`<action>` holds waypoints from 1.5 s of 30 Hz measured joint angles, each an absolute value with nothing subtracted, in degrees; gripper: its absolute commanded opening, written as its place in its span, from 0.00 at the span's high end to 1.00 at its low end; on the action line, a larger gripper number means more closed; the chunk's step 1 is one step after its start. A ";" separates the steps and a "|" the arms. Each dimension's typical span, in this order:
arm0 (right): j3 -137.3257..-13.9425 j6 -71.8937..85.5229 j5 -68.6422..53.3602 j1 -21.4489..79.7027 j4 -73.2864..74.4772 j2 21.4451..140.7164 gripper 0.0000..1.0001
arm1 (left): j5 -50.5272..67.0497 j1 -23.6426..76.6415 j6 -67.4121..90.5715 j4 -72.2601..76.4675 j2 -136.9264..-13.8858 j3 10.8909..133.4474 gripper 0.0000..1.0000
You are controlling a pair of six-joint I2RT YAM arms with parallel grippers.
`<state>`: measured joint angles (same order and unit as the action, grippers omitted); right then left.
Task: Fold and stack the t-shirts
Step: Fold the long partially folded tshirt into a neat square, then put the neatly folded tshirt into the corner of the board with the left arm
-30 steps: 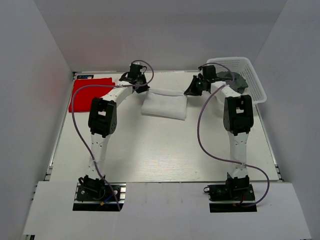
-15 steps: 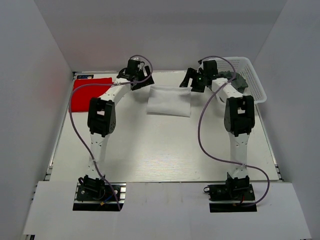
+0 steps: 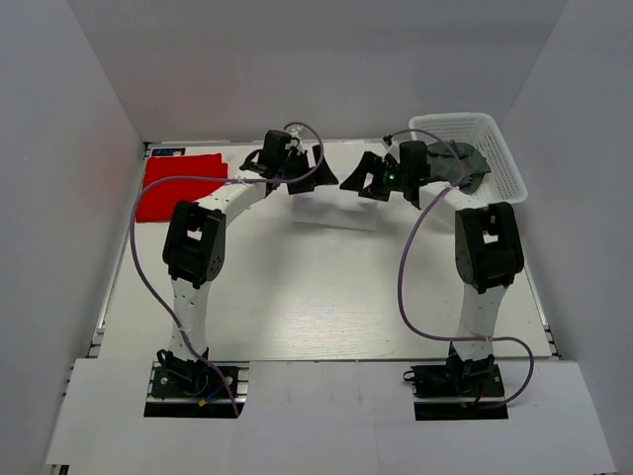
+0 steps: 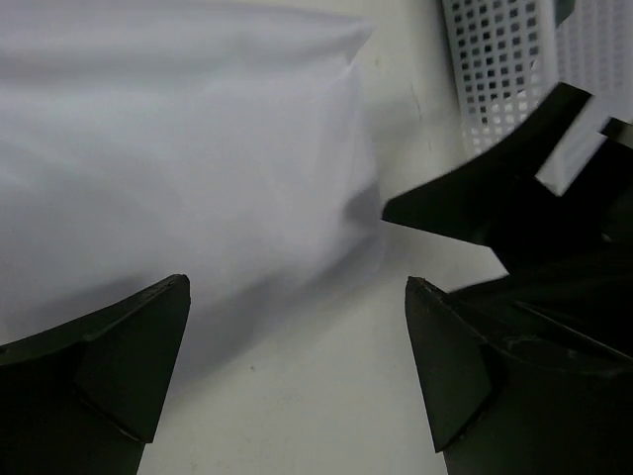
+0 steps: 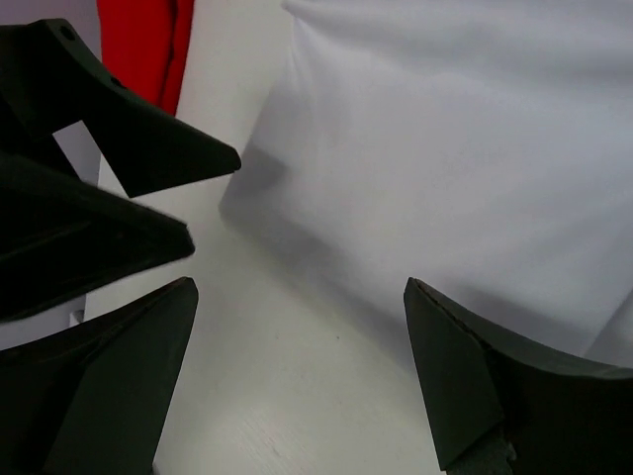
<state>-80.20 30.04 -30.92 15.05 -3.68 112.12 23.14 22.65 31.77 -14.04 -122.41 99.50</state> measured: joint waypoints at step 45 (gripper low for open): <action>-47.07 18.57 -22.87 22.11 5.96 81.41 0.09 | -5.96 21.47 25.67 -30.55 -109.34 75.40 0.18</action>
<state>-47.07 18.57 -22.87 22.11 5.96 81.41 -5.96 21.47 25.67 -30.55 -109.34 75.40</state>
